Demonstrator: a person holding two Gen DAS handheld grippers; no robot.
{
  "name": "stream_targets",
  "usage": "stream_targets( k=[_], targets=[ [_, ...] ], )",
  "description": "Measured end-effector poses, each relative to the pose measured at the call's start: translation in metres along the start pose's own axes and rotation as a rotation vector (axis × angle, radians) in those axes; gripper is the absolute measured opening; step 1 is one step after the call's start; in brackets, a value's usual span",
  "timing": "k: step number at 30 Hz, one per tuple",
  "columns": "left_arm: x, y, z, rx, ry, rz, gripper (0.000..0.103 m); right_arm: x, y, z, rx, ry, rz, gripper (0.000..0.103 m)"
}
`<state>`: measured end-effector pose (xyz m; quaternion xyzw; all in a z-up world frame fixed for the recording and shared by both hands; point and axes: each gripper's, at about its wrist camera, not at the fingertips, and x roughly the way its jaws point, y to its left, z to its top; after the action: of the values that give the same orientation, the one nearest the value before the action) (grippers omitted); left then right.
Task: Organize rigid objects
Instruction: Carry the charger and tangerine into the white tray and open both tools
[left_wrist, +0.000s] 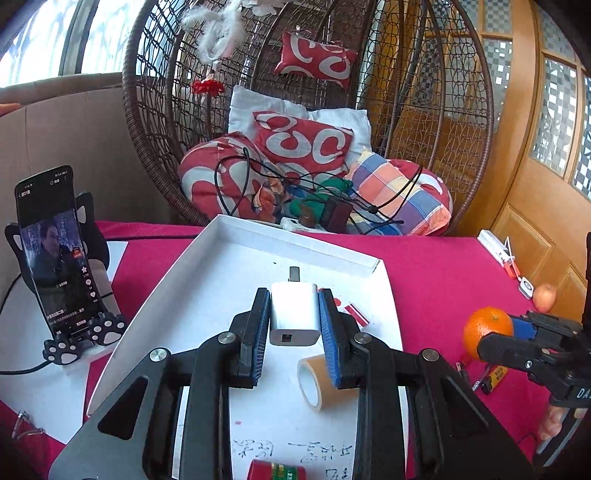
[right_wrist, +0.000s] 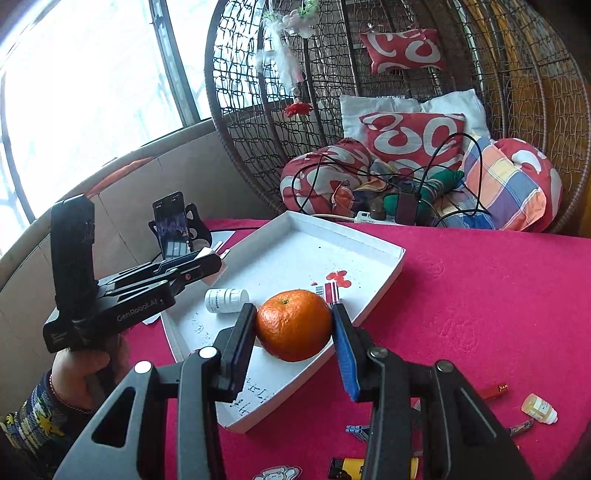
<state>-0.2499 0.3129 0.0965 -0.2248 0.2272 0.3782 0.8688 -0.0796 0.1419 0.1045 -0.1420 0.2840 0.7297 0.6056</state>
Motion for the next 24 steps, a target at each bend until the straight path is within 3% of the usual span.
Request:
stream_targets(
  k=[6, 15, 16, 18, 19, 20, 21, 23, 24],
  targets=[
    [0.04, 0.027, 0.013, -0.115, 0.043, 0.034, 0.026, 0.045, 0.013, 0.002, 0.007, 0.072, 0.021, 0.041],
    [0.055, 0.032, 0.011, -0.146, 0.049, 0.117, 0.026, 0.091, 0.047, -0.021, -0.062, 0.165, 0.039, 0.041],
    [0.054, 0.033, 0.011, -0.144, 0.049, 0.131, 0.03, 0.094, 0.05, -0.024, -0.081, 0.165, 0.024, 0.041],
    [0.052, 0.034, 0.012, -0.148, 0.043, 0.154, 0.05, 0.096, 0.055, -0.028, -0.128, 0.148, -0.012, 0.041],
    [0.051, 0.034, 0.012, -0.149, 0.034, 0.169, 0.074, 0.096, 0.056, -0.029, -0.141, 0.139, -0.026, 0.041],
    [0.048, 0.034, 0.011, -0.148, 0.02, 0.186, 0.09, 0.095, 0.056, -0.03, -0.143, 0.135, -0.032, 0.041],
    [0.046, 0.033, 0.011, -0.142, 0.006, 0.208, 0.092, 0.095, 0.056, -0.03, -0.136, 0.139, -0.027, 0.043],
    [0.043, 0.031, 0.011, -0.123, -0.003, 0.264, 0.103, 0.092, 0.054, -0.03, -0.123, 0.143, -0.032, 0.062],
    [0.04, 0.03, 0.01, -0.116, -0.009, 0.281, 0.103, 0.09, 0.054, -0.03, -0.121, 0.135, -0.035, 0.081]
  ],
)
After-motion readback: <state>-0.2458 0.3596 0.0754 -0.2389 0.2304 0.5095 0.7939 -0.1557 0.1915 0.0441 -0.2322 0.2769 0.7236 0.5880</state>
